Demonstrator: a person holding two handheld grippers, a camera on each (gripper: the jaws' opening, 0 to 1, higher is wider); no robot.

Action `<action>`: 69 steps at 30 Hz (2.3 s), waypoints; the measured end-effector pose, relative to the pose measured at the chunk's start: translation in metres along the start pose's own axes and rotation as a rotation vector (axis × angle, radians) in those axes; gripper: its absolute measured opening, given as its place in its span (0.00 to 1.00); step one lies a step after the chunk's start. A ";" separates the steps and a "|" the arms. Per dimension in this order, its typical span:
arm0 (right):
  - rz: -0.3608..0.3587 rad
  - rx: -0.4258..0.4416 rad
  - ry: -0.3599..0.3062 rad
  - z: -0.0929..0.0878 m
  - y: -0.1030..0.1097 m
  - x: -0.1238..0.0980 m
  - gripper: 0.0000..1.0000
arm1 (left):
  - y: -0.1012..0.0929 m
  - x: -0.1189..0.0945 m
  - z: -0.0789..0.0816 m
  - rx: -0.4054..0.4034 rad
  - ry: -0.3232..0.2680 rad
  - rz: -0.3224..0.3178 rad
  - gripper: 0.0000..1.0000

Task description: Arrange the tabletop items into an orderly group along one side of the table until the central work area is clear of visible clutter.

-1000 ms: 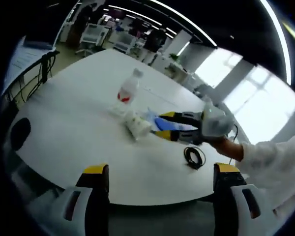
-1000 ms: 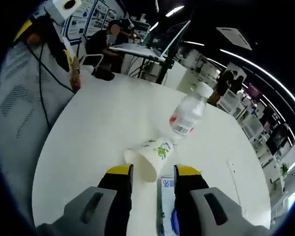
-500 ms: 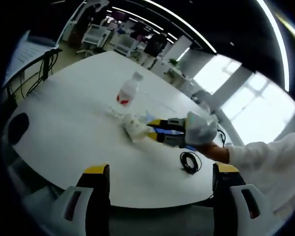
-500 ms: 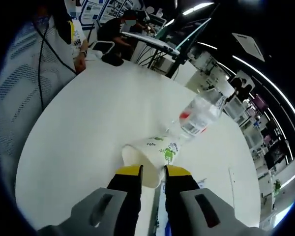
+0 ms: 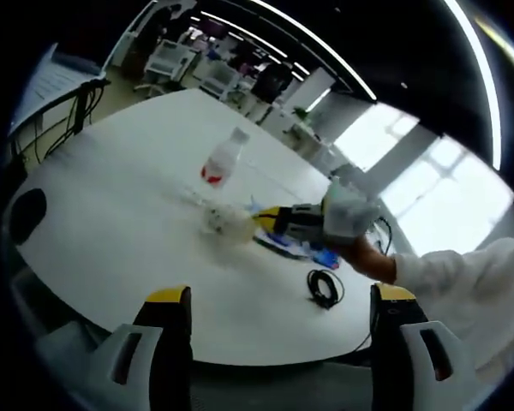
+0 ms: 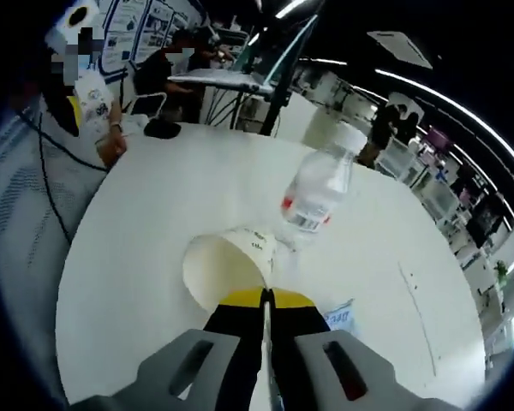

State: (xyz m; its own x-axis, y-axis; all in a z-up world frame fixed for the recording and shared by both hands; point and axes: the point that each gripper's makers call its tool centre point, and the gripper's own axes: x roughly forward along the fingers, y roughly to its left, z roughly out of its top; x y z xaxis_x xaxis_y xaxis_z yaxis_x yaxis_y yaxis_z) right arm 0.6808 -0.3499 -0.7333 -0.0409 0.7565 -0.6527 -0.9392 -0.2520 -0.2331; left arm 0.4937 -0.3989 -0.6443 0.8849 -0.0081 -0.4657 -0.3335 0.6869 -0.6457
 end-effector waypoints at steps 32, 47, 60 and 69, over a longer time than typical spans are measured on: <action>0.052 0.716 0.337 -0.019 -0.064 0.000 0.00 | -0.006 -0.001 0.001 -0.006 0.001 -0.050 0.80; 0.098 0.756 0.545 -0.036 -0.060 0.005 0.00 | -0.010 -0.001 0.001 0.003 -0.001 -0.071 0.78; 0.136 0.805 0.663 -0.027 -0.066 0.011 0.00 | -0.014 -0.001 0.001 -0.002 0.004 -0.094 0.78; 0.143 0.885 0.749 -0.032 -0.073 0.017 0.00 | -0.015 -0.002 0.003 -0.024 -0.009 -0.110 0.78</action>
State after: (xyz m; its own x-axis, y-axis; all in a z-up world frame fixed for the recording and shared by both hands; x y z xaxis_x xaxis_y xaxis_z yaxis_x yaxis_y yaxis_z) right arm 0.7595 -0.3381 -0.7503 -0.2320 0.1360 -0.9632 -0.8642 0.4257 0.2682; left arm 0.4980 -0.4065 -0.6319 0.9195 -0.0754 -0.3858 -0.2420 0.6649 -0.7066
